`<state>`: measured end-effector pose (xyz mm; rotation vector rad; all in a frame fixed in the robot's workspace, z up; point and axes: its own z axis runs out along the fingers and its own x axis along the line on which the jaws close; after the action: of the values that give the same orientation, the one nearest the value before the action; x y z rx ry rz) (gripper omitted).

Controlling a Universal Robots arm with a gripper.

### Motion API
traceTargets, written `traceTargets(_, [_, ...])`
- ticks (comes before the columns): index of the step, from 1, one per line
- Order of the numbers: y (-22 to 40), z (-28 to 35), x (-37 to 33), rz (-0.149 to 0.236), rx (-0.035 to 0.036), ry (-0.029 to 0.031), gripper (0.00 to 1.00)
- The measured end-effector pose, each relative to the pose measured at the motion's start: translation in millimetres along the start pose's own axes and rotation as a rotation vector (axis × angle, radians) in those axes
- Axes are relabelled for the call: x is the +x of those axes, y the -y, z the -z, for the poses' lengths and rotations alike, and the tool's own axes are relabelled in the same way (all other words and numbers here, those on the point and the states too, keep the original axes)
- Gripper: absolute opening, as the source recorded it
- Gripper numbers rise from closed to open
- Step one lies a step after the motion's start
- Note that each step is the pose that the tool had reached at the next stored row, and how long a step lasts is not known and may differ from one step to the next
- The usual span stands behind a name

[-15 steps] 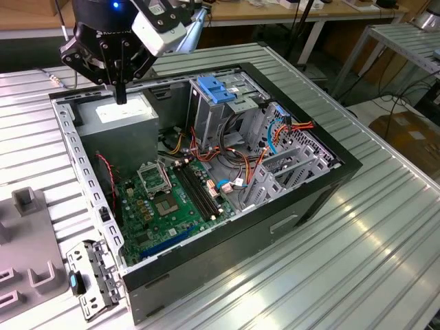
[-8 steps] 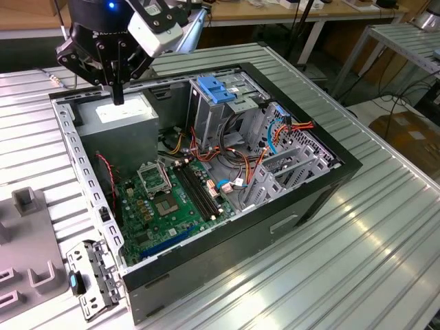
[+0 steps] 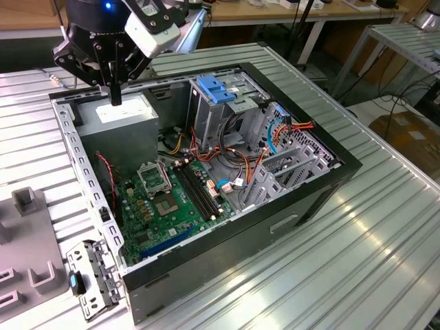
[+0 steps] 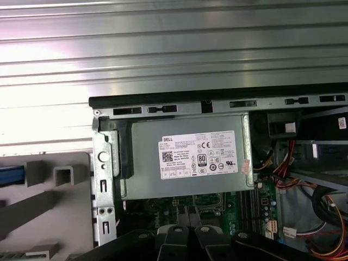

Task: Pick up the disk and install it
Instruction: 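Reach for the disk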

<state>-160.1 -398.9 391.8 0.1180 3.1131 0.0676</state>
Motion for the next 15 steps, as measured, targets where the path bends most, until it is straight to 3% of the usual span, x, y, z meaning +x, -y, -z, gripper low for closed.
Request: traceTargets(15, [0.5, -0.8, 6.4, 0.0, 0.0001, -0.0014, 0.11])
